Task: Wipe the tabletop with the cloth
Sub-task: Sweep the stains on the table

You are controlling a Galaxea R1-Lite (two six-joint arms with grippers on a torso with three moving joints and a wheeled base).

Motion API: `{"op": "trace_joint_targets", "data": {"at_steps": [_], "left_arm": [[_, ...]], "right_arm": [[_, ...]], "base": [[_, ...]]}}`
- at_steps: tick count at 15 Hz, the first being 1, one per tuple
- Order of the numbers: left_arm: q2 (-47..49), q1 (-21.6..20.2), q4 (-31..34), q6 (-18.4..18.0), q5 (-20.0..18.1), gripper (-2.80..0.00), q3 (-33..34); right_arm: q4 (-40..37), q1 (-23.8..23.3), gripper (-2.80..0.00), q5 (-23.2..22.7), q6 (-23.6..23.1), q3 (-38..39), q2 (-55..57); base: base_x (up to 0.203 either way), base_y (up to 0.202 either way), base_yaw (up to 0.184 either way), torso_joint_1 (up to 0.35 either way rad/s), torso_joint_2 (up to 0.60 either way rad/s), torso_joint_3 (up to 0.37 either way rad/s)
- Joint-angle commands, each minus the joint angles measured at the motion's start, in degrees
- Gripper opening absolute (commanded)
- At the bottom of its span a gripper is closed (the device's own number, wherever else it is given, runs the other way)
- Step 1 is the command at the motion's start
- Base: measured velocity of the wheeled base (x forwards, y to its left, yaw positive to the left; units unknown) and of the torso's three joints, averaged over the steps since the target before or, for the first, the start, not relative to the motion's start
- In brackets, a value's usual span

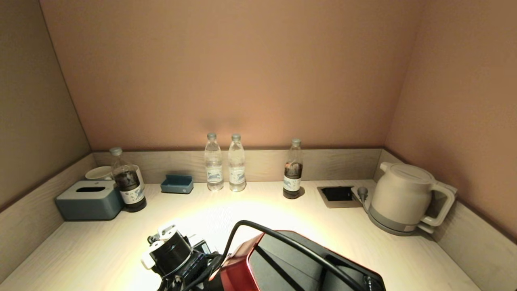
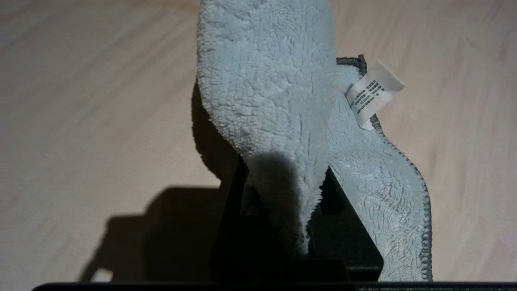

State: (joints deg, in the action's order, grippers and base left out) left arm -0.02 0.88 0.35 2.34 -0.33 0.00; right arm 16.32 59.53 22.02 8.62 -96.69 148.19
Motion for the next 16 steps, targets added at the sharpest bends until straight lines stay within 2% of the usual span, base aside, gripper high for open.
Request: {"op": "trace_joint_targets", "data": {"at_steps": [1,3,10,13,16], "left_arm": [[0.02,0.00,0.00,0.09,-0.02,-2.80,0.00],[0.02,0.00,0.00,0.12,-0.02,-2.80,0.00],[0.02,0.00,0.00,0.03,-0.02,-2.80,0.00],[0.02,0.00,0.00,0.03,-0.02,-2.80,0.00],[0.02,0.00,0.00,0.03,-0.02,-2.80,0.00]], "right_arm": [[-1.04,0.83,-2.80,0.13,-0.03,-0.93,0.56],[-1.41,2.35,-2.80,0.07,-0.60,-2.45,1.84],[-2.29,2.29,-2.80,-1.56,-2.49,-10.02,6.05],[-3.70,1.23,-2.80,-2.51,-4.26,-13.84,7.57],[-3.67,-0.20,-2.80,-4.09,-6.38,-14.23,8.00]], "base": [[0.000,0.000,0.000,0.000,0.00,0.000],[0.000,0.000,0.000,0.000,0.00,0.000],[0.000,0.000,0.000,0.000,0.00,0.000],[0.000,0.000,0.000,0.000,0.00,0.000],[0.000,0.000,0.000,0.000,0.00,0.000]]}}
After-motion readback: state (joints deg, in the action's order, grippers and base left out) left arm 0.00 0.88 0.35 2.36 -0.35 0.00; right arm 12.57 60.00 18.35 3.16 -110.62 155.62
